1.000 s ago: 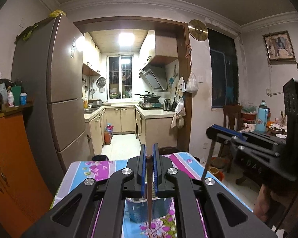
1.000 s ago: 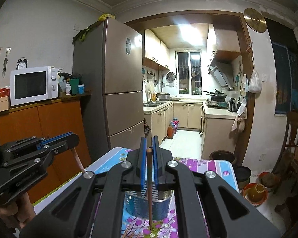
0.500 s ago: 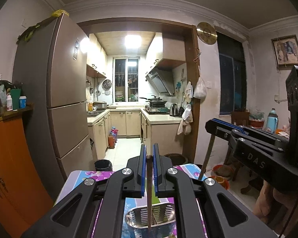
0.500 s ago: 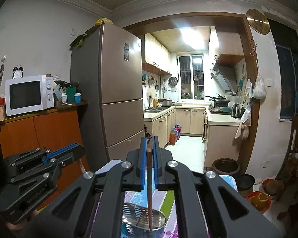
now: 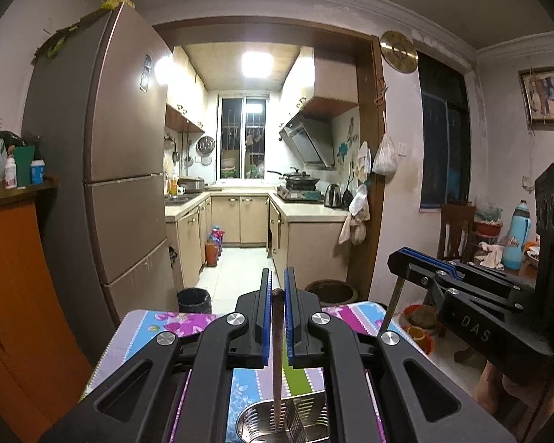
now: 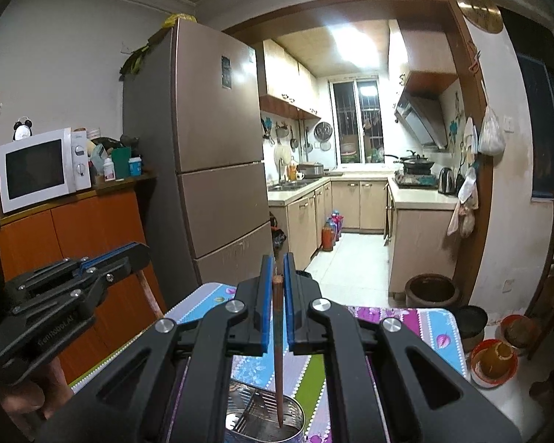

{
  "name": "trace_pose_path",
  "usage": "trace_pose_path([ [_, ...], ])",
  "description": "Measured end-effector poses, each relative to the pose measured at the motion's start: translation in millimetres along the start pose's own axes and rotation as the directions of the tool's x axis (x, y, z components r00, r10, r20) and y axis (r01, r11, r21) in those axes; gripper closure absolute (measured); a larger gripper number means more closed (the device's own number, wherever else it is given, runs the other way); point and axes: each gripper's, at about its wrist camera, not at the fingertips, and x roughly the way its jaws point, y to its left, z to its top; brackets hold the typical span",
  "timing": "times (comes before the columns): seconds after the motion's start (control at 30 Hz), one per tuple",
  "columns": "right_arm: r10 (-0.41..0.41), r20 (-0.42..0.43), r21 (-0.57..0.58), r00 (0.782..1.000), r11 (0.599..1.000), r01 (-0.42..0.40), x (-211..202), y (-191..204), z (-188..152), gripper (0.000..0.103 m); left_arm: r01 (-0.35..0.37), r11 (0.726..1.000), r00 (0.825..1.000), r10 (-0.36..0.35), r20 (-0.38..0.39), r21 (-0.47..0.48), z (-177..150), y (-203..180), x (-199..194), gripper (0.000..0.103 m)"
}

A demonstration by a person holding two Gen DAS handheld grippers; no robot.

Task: Organize utensils
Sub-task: 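Lower the chopsticks into the holder and open both tools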

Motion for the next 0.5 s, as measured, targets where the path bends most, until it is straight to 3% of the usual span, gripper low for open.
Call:
trace_pose_path([
  [0.5,0.008,-0.05,0.024,0.999,1.0,-0.007,14,-7,-19,0.098,-0.035,0.999,0.998,0.034,-0.061,-0.006,-20,4,27,0.095],
])
